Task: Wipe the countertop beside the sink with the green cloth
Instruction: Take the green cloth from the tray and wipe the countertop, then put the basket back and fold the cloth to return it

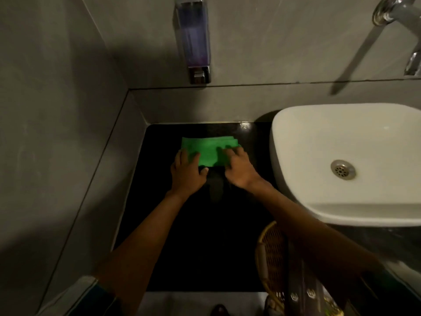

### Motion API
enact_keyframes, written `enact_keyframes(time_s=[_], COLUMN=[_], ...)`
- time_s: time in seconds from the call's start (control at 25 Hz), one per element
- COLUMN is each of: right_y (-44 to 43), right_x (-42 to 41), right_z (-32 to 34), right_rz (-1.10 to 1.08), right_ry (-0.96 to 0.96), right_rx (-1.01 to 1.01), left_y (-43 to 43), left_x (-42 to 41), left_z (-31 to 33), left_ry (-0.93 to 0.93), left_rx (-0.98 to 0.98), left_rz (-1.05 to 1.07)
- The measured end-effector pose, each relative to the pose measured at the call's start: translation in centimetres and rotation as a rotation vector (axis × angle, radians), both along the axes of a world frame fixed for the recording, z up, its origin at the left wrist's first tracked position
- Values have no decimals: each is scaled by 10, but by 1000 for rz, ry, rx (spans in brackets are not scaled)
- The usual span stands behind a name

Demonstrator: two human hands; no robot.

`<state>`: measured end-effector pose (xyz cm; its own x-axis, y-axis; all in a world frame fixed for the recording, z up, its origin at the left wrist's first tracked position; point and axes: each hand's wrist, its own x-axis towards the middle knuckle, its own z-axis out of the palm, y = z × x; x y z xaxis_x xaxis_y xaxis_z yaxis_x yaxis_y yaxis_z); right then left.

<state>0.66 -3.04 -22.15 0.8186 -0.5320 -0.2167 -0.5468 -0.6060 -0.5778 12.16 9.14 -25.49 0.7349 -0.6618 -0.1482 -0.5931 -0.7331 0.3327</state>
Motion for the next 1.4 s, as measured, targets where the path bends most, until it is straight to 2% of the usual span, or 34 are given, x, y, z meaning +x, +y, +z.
enact_keyframes(time_s=[0.12,0.2,0.28,0.36,0.44,0.52,0.56,0.64,0.84,1.04,1.4], right_y=[26,41,49,47,37,30,28,26,28,48,109], right_x=[-59,-111,-172,-240,-293,-320,-325,-325,-311,-251,-128], right_z=[32,47,52,48,38,24,17,5,9,21,13], right_rz=[10,-6,-81,-277,-494,-582,-596,-629,-695,-595,-352], right_ry=[-329,-429,-441,-318,-11,247,269,199,62,25,28], right_rx=[41,9,-72,-208,-317,-186,-50,128,277,416,508], left_y=[11,24,41,58,71,76,76,73,81,112,188], left_x=[-62,-110,-153,-191,-216,-230,-234,-237,-223,-174,-76], left_z=[24,33,33,30,25,22,21,22,31,43,34], left_ry=[78,215,318,347,378,476,523,571,497,272,169], left_rx=[-165,-257,-279,-189,-69,-77,-117,-178,-263,-300,-236], left_rz=[-126,-208,-164,-28,56,93,101,101,110,240,417])
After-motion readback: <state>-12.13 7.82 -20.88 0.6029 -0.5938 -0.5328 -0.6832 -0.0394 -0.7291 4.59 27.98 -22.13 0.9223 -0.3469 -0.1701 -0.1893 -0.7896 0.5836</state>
